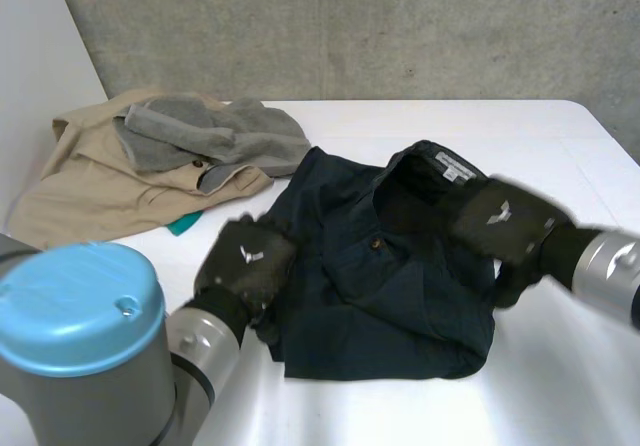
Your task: Fold the laundry.
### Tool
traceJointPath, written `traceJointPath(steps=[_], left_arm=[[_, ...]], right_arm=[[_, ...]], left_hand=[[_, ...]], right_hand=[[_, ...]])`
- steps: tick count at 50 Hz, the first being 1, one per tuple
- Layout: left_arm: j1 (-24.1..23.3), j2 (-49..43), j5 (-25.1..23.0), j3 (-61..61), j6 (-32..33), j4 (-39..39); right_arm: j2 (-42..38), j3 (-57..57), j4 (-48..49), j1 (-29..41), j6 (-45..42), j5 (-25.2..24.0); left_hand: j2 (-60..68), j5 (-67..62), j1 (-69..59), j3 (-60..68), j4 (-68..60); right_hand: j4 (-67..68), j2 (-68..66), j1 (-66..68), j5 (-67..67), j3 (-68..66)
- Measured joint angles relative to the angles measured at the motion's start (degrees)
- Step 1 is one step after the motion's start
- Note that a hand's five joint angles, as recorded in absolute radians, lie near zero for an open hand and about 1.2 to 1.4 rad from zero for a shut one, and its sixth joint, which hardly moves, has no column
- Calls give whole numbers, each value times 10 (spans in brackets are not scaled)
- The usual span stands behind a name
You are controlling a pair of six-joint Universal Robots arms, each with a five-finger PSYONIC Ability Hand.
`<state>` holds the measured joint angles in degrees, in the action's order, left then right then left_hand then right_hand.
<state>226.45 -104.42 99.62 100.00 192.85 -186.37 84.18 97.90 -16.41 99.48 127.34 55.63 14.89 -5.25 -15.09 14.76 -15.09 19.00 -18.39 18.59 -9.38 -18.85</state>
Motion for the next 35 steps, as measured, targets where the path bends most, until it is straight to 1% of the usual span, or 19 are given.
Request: traceJointPath(steps=[3, 8, 13, 14, 15, 16, 17, 18, 19, 20, 21, 22, 23, 28, 30, 31, 32, 35], left_arm=[[-1, -24, -24, 5, -4, 5], [-2, -70, -55, -5, -5, 4], [-3, -112, -63, -24, -3, -1], [-3, -118, -63, -27, -3, -2], [-3, -127, -64, -33, -2, -5], [-3, -134, -63, -36, -2, -7], [-3, -140, -63, -41, -2, -10], [-2, -146, -63, -45, -2, -14], [-1, -149, -62, -48, -2, -18], [0, -154, -62, -53, -1, -24], [1, -156, -61, -56, -1, -29], [2, -157, -61, -58, -1, -33], [4, -158, -60, -61, 0, -40], [11, -141, -51, -73, 2, -59], [16, -108, -44, -79, 4, -64], [16, -108, -44, -79, 4, -64], [18, -77, -40, -84, 5, -65], [22, -19, -35, -93, 8, -64]], right_arm=[[3, 46, 36, 19, -36, -14], [-3, 79, 114, 41, -50, -15], [-29, 85, 183, 54, -49, -3], [-33, 84, 189, 55, -49, -1], [-44, 83, 200, 58, -49, 3], [-53, 81, 208, 60, -49, 8], [-62, 78, 214, 62, -50, 14], [-69, 75, 217, 63, -51, 19], [-76, 71, 221, 64, -52, 25], [-85, 65, 224, 66, -54, 34], [-90, 60, 226, 66, -56, 40], [-94, 56, 226, 66, -57, 45], [-96, 53, 226, 66, -57, 48], [-100, 22, 223, 61, -57, 74], [-88, 6, 220, 59, -53, 88], [-88, 6, 220, 59, -53, 88], [-61, -12, 214, 56, -46, 112], [-11, -40, 195, 50, -37, 153]], left_hand=[[4, -1, 0, 4, -2], [16, -15, -11, 16, -15], [30, -28, -28, 31, -29], [30, -28, -28, 31, -29], [72, -72, -76, 73, -71], [96, -95, -101, 97, -95], [124, -122, -136, 125, -123], [241, -225, -253, 242, -228], [276, -259, -290, 275, -263], [409, -388, -417, 397, -396], [452, -433, -454, 450, -441], [452, -433, -454, 450, -441], [518, -496, -484, 516, -517], [532, -498, -484, 531, -533], [532, -498, -484, 531, -535], [532, -498, -484, 531, -535], [533, -498, -484, 531, -535], [534, -498, -484, 533, -535]], right_hand=[[28, -24, 33, -29, -31], [54, -49, 56, -53, -53], [67, -61, 66, -65, -66], [87, -85, 88, -83, -87], [103, -105, 106, -98, -104], [158, -161, 159, -150, -158], [249, -257, 262, -237, -250], [331, -343, 338, -316, -332], [407, -421, 405, -391, -408], [453, -467, 430, -434, -454], [476, -486, 431, -451, -476], [484, -490, 431, -455, -483], [487, -490, 431, -456, -486], [493, -490, 431, -456, -490], [494, -490, 431, -456, -490], [494, -490, 431, -456, -490], [494, -490, 431, -456, -490], [494, -490, 431, -456, -490]])
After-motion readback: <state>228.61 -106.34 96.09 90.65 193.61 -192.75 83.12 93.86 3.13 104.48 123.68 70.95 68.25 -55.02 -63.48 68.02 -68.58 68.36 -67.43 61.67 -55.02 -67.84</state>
